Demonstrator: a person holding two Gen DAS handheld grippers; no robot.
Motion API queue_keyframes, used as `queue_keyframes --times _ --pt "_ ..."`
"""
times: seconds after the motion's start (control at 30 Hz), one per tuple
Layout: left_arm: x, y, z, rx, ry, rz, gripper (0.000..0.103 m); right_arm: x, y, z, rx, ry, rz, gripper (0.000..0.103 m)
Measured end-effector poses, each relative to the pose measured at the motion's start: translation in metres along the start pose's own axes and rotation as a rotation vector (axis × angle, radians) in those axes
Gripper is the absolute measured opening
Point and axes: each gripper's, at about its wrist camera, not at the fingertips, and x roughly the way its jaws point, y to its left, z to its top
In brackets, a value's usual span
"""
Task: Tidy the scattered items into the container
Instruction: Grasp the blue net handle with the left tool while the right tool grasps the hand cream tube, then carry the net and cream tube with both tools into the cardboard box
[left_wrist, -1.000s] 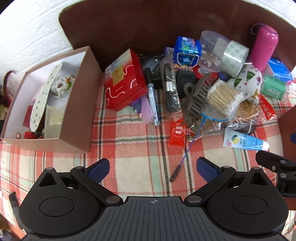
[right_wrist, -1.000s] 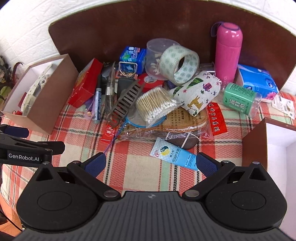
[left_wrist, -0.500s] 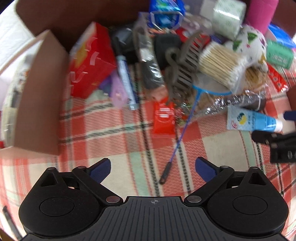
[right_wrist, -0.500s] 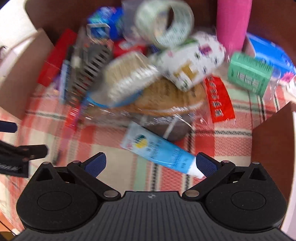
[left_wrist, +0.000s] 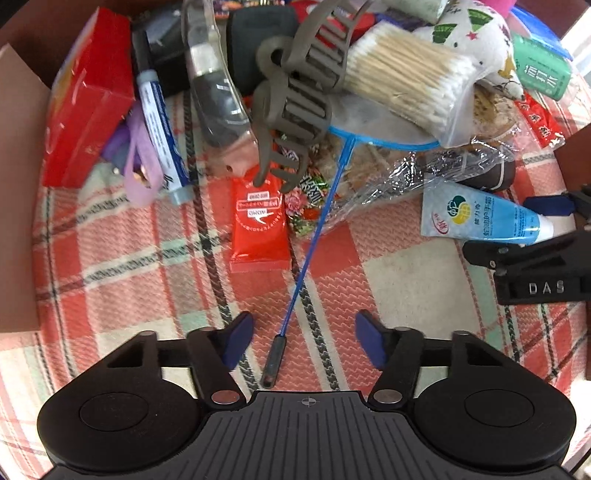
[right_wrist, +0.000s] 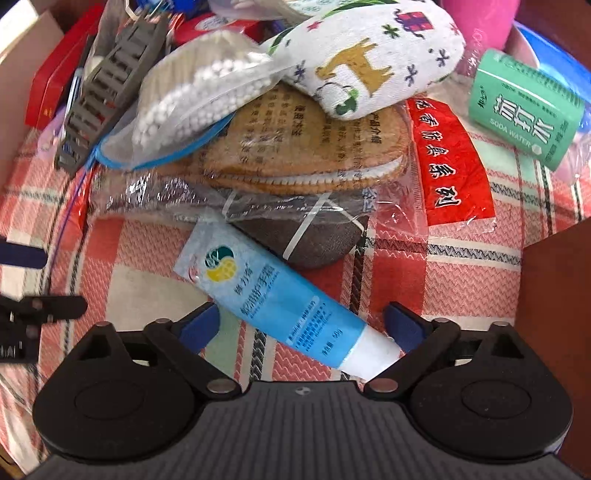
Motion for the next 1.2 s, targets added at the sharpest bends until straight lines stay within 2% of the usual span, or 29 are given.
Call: queue_keyframes --times 0.1,0.17,0.23,0.27,0.3,0.37,0.53,0.7,0.73,0.8,0.83,0.97,1.03,1.13,1.2 --pt "0.001 0.002 0.001 -0.011 0.009 -0.01 0.061 -0.005 0.002 -0.005 0.001 0.003 0.001 0.084" --pt "-0.001 0.003 0.002 -0.011 0.008 -0.012 0.045 -0.009 0.006 -0.009 -0.007 0.007 0.003 0.075" --pt "-0.003 0.004 0.002 -0.019 0.011 -0.01 0.037 -0.013 0.012 -0.013 -0.025 0.014 0.01 0.067" --pt "-0.004 0.006 0.002 -0.025 0.012 -0.008 0.026 -0.015 0.014 -0.016 -0.03 0.019 0.018 0.061" --pt "-0.005 0.007 0.001 -0.032 0.014 -0.007 0.021 -0.017 0.015 -0.018 -0.033 0.024 0.029 0.058" --pt "-0.007 0.01 -0.001 -0.045 0.021 -0.017 0.003 -0.022 0.018 -0.024 -0.038 0.035 0.051 0.049" --pt "-0.015 0.014 -0.009 -0.063 0.033 -0.049 0.002 -0.033 0.025 -0.038 -0.05 0.063 0.106 0.035" --pt "-0.034 0.016 -0.028 -0.05 0.013 -0.076 0.002 -0.044 0.033 -0.052 -0.063 0.09 0.161 0.034" --pt "-0.036 0.018 -0.031 -0.049 0.009 -0.073 0.003 -0.047 0.034 -0.054 -0.066 0.096 0.172 0.035" --pt "-0.04 0.02 -0.037 -0.047 0.002 -0.068 0.018 -0.051 0.031 -0.06 -0.059 0.092 0.174 0.036" --pt "-0.041 0.021 -0.04 -0.045 -0.001 -0.065 0.029 -0.052 0.031 -0.06 -0.056 0.089 0.173 0.037" --pt "-0.039 0.017 -0.026 -0.045 -0.022 -0.045 0.031 -0.058 0.031 -0.06 -0.07 0.075 0.164 0.039" --pt "-0.031 0.012 -0.019 -0.039 -0.037 -0.041 0.031 -0.046 0.04 -0.055 -0.075 0.071 0.159 0.041" --pt "-0.023 0.007 -0.01 -0.03 -0.046 -0.032 0.04 -0.038 0.046 -0.052 -0.073 0.06 0.159 0.045" --pt "-0.019 0.004 -0.005 -0.023 -0.048 -0.025 0.039 -0.032 0.051 -0.05 -0.066 0.051 0.16 0.047"
